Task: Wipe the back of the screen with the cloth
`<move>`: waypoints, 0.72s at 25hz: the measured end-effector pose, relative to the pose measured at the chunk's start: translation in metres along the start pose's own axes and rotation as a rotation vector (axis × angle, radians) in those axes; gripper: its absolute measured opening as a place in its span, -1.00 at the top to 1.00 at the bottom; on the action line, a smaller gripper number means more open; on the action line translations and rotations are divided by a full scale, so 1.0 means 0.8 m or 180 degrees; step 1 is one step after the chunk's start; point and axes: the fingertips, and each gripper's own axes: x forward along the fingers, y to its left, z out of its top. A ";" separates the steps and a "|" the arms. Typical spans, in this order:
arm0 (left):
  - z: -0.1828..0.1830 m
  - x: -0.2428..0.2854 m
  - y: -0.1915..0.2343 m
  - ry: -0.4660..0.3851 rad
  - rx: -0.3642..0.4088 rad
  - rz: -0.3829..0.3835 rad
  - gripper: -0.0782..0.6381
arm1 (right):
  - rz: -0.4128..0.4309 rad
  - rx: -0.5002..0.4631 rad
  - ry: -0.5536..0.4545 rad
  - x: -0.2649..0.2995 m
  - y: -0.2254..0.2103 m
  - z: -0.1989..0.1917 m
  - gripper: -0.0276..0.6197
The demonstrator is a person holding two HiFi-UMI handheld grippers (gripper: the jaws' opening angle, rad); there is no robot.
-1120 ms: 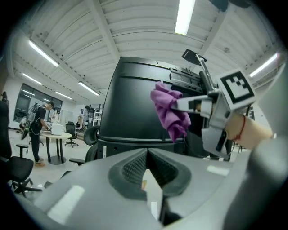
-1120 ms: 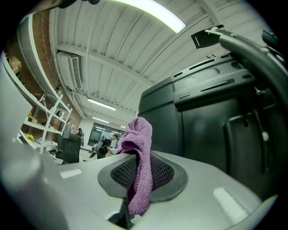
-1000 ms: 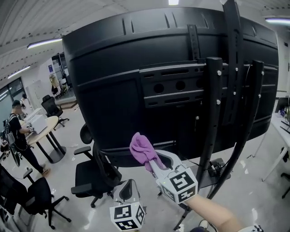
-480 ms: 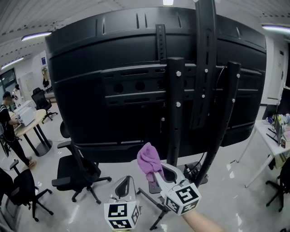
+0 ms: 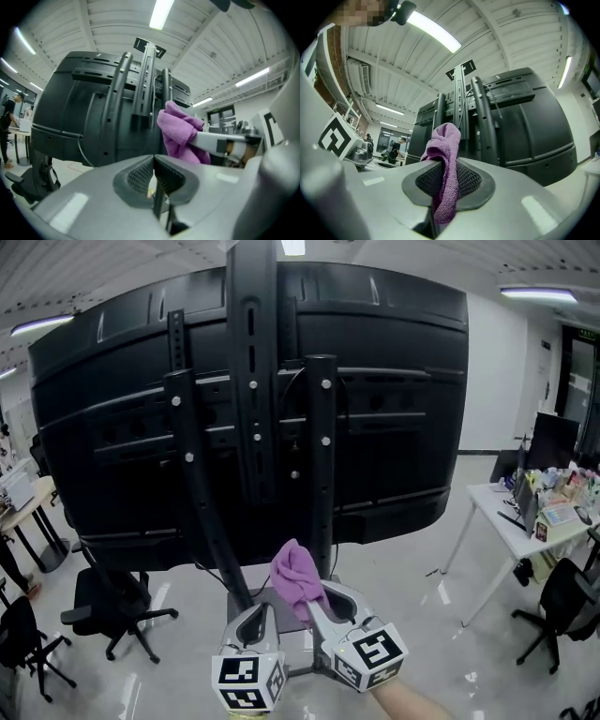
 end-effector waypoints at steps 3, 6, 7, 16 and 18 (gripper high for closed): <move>-0.014 0.022 -0.074 0.0050 -0.0011 -0.0110 0.76 | -0.0115 -0.0021 0.0056 -0.055 -0.052 -0.005 0.75; -0.022 0.040 -0.128 0.0087 0.0017 -0.0212 0.76 | -0.0295 -0.0018 0.0088 -0.096 -0.096 -0.012 0.75; -0.024 0.045 -0.140 0.0112 0.0025 -0.0257 0.76 | -0.0367 -0.0009 0.0105 -0.105 -0.106 -0.014 0.75; -0.012 0.099 -0.193 0.0166 0.0114 -0.0569 0.76 | -0.0675 0.0009 0.0159 -0.098 -0.179 -0.009 0.75; -0.015 0.114 -0.200 0.0169 0.0113 -0.0578 0.76 | -0.0688 -0.0035 0.0102 -0.085 -0.195 -0.003 0.75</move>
